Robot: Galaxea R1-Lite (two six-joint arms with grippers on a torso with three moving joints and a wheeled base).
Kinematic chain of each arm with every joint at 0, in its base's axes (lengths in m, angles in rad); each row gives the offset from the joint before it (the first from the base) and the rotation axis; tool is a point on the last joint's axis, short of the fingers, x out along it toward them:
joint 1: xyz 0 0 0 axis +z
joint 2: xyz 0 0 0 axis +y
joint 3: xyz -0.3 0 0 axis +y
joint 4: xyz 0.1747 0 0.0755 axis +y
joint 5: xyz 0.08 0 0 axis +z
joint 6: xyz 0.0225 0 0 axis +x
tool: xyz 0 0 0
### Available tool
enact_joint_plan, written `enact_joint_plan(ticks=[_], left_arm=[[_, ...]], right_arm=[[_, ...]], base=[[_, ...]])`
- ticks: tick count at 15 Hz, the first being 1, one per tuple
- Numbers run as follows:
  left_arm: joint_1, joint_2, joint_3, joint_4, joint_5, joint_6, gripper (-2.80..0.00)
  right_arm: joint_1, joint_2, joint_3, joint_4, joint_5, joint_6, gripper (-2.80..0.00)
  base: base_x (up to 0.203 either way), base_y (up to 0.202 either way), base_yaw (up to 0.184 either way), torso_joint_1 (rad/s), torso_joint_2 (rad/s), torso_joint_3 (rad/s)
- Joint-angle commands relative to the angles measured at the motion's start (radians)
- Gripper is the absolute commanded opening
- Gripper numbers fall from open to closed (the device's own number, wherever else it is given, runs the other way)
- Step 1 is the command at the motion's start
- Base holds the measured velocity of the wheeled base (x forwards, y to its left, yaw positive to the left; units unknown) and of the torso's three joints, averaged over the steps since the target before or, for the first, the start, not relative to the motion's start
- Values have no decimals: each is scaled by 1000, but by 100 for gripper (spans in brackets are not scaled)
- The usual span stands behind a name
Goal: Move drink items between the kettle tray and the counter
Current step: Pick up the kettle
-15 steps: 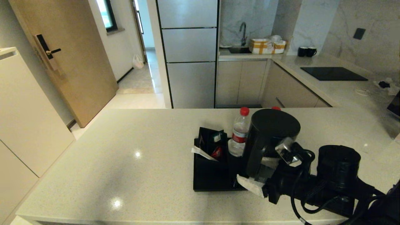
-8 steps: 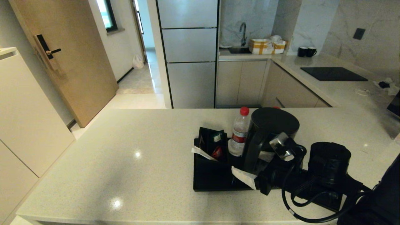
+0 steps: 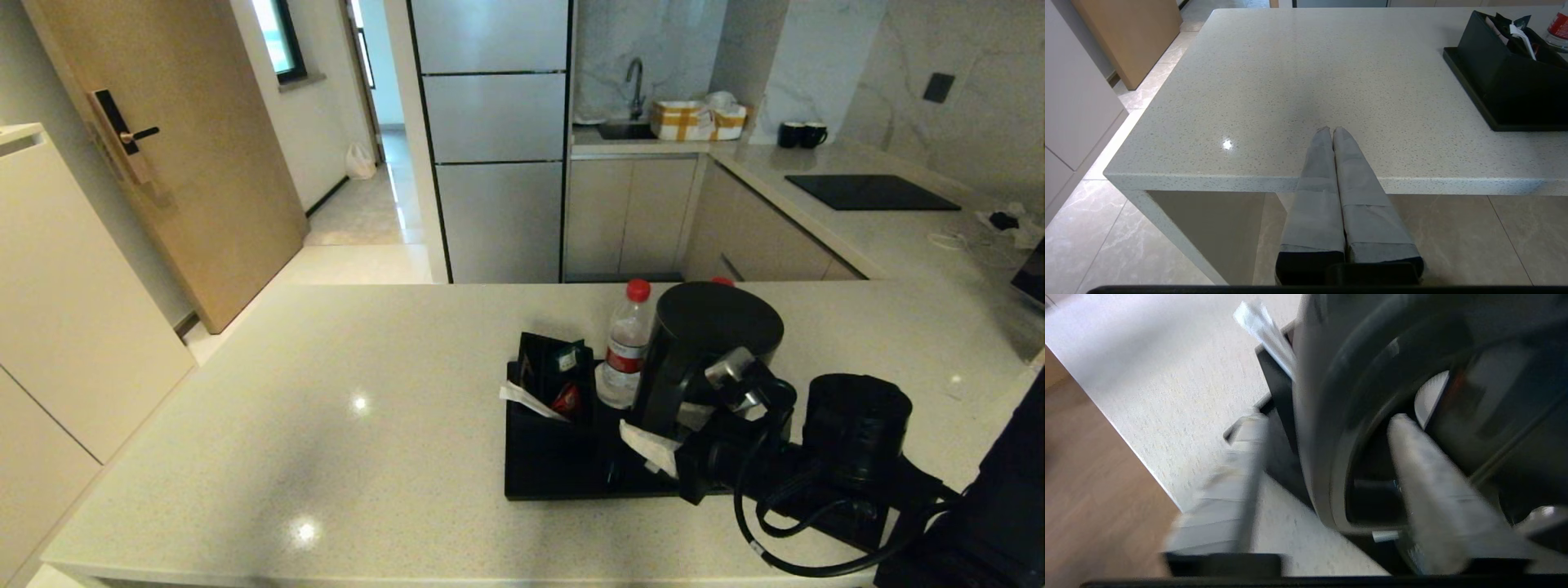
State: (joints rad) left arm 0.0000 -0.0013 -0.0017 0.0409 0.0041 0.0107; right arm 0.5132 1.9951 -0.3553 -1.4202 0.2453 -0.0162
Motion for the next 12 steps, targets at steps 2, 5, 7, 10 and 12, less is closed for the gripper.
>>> enact_joint_plan(ticks=[2,5,7,10,12], left_arm=[[0,1,0,1,0,0,-280],[0,1,0,1,0,0,-280],[0,1,0,0,0,0,-280],[0,1,0,-1,0,0,-280],[0,1,0,1,0,0,-280]], right_arm=[[1,8,2,-19,-2,1,-280],[1,8,3,-20,-3,1,-280],[-1,10,6,-19,-4,1,-280],[-1,-19,19,-12,-51,-1,-280],[1,-65,35,11,-89,-8,-280]], base=[[0,0,0,0,0,0],[0,0,0,0,0,0],[0,0,0,0,0,0],[0,0,0,0,0,0],[0,0,0,0,0,0]])
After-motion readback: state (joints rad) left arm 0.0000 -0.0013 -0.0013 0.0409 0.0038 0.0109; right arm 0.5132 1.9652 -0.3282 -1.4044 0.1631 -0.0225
